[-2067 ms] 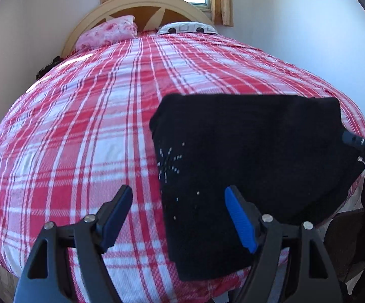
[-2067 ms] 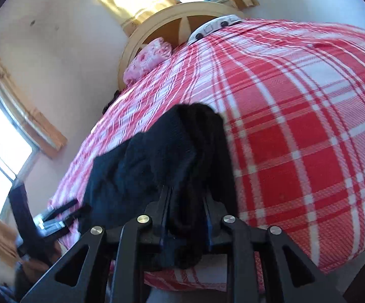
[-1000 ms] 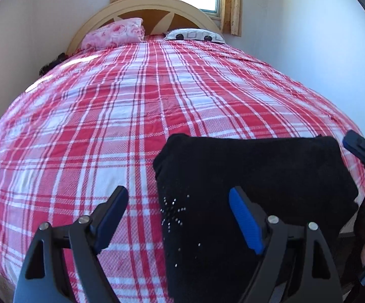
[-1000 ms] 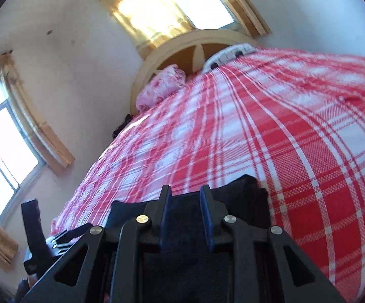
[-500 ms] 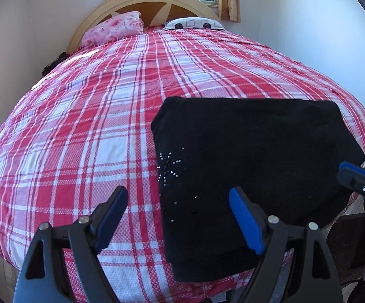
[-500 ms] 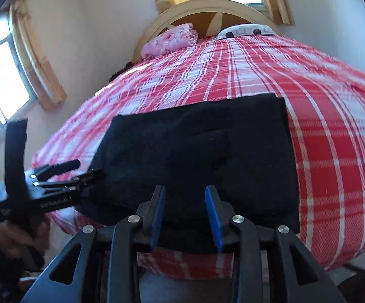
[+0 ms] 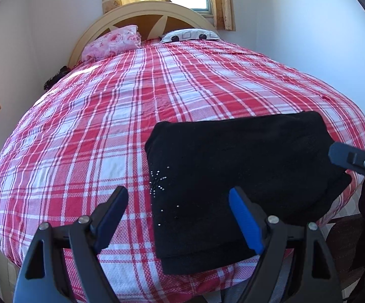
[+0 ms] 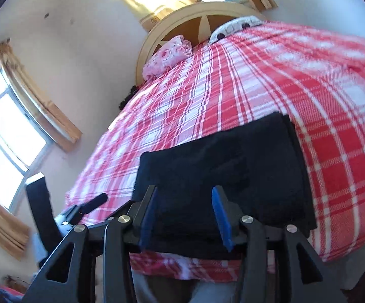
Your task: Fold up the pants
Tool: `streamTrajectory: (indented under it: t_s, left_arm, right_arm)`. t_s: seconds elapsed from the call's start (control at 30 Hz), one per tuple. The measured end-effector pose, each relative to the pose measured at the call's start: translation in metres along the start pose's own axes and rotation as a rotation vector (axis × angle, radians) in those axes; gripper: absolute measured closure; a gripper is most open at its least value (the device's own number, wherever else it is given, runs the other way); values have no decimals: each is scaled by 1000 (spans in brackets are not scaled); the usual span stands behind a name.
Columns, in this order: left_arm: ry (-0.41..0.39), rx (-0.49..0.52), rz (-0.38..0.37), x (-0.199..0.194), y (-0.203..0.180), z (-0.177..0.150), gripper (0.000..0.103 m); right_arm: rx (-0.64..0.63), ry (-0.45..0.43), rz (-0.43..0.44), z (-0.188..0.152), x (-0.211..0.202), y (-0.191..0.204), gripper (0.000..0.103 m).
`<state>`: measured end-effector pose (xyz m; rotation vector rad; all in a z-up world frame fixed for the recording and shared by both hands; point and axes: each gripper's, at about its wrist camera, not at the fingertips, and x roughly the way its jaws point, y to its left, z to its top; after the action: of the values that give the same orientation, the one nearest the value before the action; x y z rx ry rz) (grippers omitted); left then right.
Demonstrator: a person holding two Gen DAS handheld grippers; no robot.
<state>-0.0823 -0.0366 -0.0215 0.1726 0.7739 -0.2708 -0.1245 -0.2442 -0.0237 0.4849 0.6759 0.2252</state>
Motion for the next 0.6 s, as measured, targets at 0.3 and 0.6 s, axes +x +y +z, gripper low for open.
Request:
streamTrajectory:
  t_s: [0.3, 0.6]
  left_arm:
    - [-7, -12, -17, 1, 5, -2, 18]
    - [-14, -126, 23, 13, 54, 6, 14]
  right_arm:
    - [-174, -39, -185, -9, -3, 16, 56]
    - [-11, -131, -229, 13, -37, -48, 56]
